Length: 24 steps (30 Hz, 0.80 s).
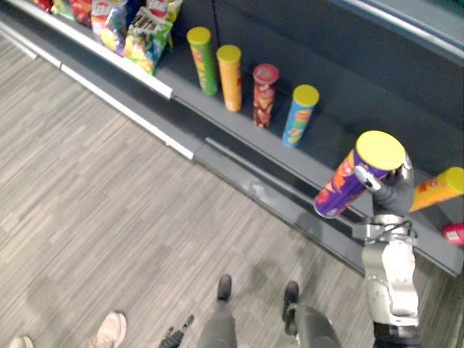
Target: Put the gum and the chips on the shelf.
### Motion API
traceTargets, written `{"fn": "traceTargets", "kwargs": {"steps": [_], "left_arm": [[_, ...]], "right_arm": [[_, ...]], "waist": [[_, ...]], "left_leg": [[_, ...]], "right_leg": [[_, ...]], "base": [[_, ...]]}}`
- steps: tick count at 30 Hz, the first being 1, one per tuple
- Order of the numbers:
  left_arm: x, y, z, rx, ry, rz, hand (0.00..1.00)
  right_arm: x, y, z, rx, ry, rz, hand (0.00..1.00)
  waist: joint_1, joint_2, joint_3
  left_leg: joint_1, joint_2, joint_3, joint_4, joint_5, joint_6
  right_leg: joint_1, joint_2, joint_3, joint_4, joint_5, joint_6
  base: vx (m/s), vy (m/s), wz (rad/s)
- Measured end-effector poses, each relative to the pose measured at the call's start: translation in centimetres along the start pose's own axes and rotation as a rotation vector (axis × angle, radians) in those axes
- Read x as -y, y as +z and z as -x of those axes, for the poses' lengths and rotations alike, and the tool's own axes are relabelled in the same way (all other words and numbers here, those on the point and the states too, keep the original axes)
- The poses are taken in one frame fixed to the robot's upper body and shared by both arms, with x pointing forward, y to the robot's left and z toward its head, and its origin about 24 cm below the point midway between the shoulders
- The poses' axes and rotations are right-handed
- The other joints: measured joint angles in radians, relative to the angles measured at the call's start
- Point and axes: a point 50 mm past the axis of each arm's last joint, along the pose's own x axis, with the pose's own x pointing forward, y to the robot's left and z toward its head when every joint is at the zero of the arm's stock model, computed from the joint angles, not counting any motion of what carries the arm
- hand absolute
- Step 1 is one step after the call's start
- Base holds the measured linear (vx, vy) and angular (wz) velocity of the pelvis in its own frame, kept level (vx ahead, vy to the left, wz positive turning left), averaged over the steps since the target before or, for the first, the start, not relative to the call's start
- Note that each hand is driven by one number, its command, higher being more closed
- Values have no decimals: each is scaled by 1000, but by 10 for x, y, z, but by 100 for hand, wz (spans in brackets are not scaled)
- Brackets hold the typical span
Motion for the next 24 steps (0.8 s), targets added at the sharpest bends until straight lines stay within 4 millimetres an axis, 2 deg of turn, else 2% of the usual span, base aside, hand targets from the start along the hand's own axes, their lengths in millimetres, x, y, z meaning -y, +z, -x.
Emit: {"fn": "traceTargets", "kwargs": {"steps": [1,2,7,13,18,24], "left_arm": [[0,1,0,2,3,-6,0],[0,1,0,3,5,-11,0],[4,0,0,5,5,-69,0],[5,0,0,7,0,-108,0],[10,-1,1,8,-23,-160,0],[20,6,0,38,-58,-186,0]], "right_arm": [[-1,-1,1,-4,-6,2,100],[-2,-2,2,-11,-6,2,100],[-4,-10,6,-39,-38,30,100],[7,-22,0,-76,-122,116,100],[20,-20,-26,-26,-248,127,100],[30,4,-67,107,-385,131,100]], "waist": [[-2,2,0],[0,3,1],[17,16,-2],[17,22,-3],[24,48,-1],[48,95,15]], "left_leg": [[-3,-2,75,-1,12,7],[-1,-4,96,-1,12,7],[34,-21,115,-73,26,18],[44,-27,129,-79,26,17],[40,-30,131,-79,30,22],[-3,-34,113,-79,48,20]], "right_leg": [[7,-8,-13,-2,0,0],[16,-11,-17,-8,0,0],[33,-19,-18,-43,5,9],[36,-23,-3,-51,14,22],[31,-26,0,-51,17,25],[-13,-32,-12,-32,16,26]], "base": [[24,84,38],[15,71,22],[-2,47,3],[-10,24,-8],[1,4,-2],[17,9,7]]}}
